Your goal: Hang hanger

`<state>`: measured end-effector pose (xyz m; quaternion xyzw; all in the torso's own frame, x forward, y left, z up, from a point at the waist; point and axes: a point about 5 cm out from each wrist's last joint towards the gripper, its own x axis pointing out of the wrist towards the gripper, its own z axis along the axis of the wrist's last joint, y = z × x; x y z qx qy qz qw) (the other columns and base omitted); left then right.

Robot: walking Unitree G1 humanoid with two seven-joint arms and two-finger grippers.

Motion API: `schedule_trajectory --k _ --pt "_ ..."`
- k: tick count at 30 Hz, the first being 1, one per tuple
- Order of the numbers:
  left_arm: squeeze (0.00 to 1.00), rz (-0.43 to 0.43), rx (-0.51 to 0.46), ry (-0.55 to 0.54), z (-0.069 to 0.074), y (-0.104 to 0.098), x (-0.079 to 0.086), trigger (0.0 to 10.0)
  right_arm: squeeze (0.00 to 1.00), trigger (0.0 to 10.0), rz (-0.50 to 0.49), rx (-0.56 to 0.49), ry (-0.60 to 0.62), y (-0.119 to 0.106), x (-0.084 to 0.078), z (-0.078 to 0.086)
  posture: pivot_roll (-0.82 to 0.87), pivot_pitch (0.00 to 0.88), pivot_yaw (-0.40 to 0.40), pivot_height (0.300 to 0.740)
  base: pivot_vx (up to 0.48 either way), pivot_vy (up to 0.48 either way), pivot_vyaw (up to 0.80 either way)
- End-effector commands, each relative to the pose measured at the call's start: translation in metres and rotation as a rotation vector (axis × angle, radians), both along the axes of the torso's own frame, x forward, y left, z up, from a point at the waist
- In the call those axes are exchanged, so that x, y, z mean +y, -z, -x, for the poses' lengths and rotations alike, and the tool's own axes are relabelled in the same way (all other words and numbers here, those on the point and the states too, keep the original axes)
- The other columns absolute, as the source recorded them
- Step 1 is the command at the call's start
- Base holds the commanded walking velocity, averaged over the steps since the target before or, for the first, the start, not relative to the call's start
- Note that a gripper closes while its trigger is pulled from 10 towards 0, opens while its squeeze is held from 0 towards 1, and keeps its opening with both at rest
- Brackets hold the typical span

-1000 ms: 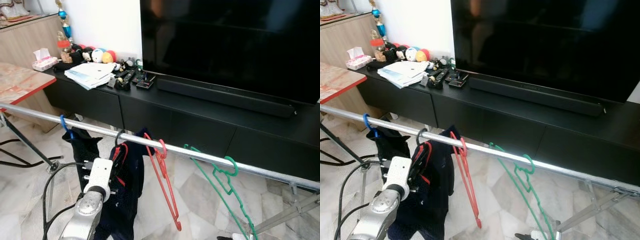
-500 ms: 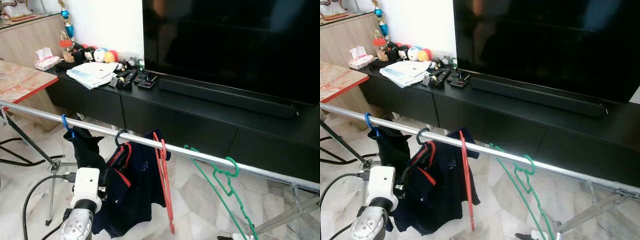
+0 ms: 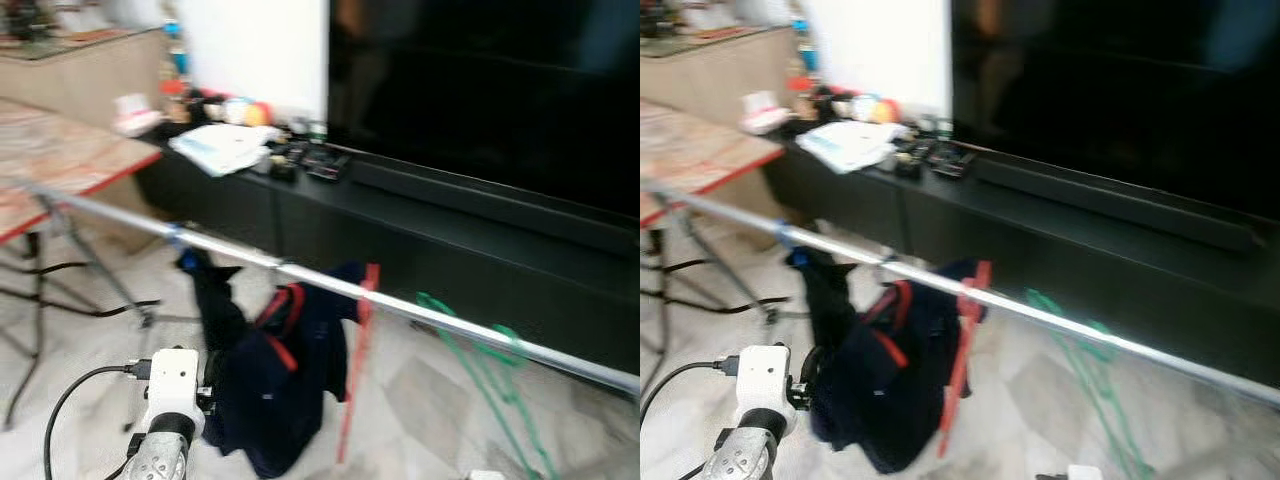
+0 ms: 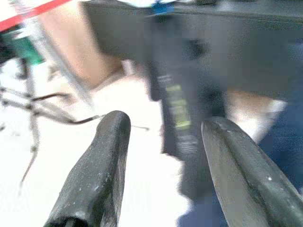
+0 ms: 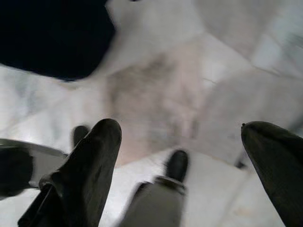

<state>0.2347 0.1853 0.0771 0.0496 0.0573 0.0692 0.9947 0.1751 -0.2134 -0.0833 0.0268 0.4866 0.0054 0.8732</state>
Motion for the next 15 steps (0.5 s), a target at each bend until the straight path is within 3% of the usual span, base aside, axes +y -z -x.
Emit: schedule_trajectory --k 1,15 --pt "0.0 -0.025 0.015 -0.013 0.0021 0.0007 0.003 10.0 0.0 10.0 -0.021 0.016 0.005 0.0026 0.0072 0.0023 -0.01 0.008 0.038 0.74 0.0 0.476 0.0" --pt "0.0 -0.014 0.027 0.017 0.0025 0.002 -0.0007 10.0 0.0 10.0 0.005 0.046 0.0 0.004 0.0064 0.0047 -0.01 0.008 0.041 0.74 0.0 0.476 0.0"
